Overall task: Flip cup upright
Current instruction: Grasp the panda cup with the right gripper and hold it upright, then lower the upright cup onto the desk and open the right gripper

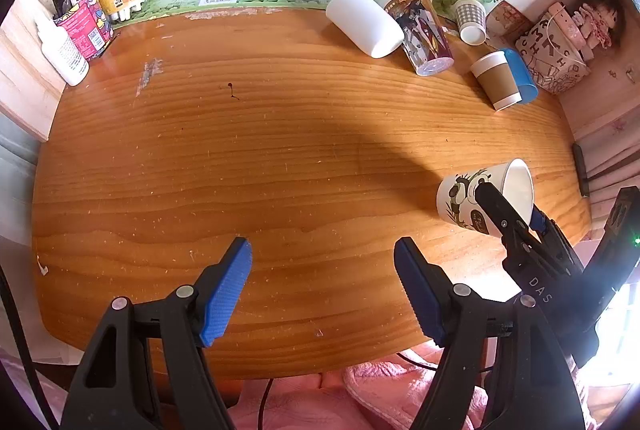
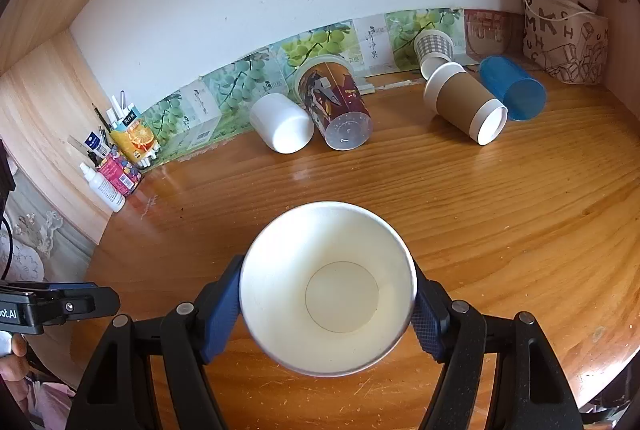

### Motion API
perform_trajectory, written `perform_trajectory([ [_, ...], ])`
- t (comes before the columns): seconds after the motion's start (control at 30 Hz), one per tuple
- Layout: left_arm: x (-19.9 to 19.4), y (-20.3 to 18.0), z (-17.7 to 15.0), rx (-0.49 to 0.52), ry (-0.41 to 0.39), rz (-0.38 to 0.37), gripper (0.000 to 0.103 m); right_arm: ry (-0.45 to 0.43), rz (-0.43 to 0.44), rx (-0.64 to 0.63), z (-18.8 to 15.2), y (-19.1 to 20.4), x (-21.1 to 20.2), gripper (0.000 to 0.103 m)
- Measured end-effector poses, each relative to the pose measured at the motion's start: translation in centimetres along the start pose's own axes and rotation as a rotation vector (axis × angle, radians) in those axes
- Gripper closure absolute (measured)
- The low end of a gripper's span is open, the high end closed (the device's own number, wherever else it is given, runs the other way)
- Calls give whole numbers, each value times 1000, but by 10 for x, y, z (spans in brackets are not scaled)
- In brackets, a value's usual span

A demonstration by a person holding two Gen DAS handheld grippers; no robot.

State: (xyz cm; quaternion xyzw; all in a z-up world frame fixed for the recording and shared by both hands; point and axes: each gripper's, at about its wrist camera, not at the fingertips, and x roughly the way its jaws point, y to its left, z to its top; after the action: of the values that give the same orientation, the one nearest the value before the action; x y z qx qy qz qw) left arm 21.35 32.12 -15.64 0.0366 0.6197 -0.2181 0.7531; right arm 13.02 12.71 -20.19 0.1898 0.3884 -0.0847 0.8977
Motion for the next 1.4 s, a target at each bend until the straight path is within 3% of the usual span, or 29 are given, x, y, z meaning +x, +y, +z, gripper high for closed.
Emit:
perform_trajectory([
  [0.27,-4,2,-4,9,-6,10,26,6,19,14,-5,1,1,29],
  [0.4,-5,3,-5,17,-2,14,26,2,1,10,-7,4,-1,22],
  [0.8,-8,-12,-8,21,10,-15,26,-41,-24,8,-4,-7,-38,21],
  [1.13,-23,-55,-11,1,-47,-42,26,-75,-35,-58,13,-32,-102,21],
  [1.4,-51,-109,-18,52,-141,-35,24,-87,-16,-163,35,-40,-157,20],
])
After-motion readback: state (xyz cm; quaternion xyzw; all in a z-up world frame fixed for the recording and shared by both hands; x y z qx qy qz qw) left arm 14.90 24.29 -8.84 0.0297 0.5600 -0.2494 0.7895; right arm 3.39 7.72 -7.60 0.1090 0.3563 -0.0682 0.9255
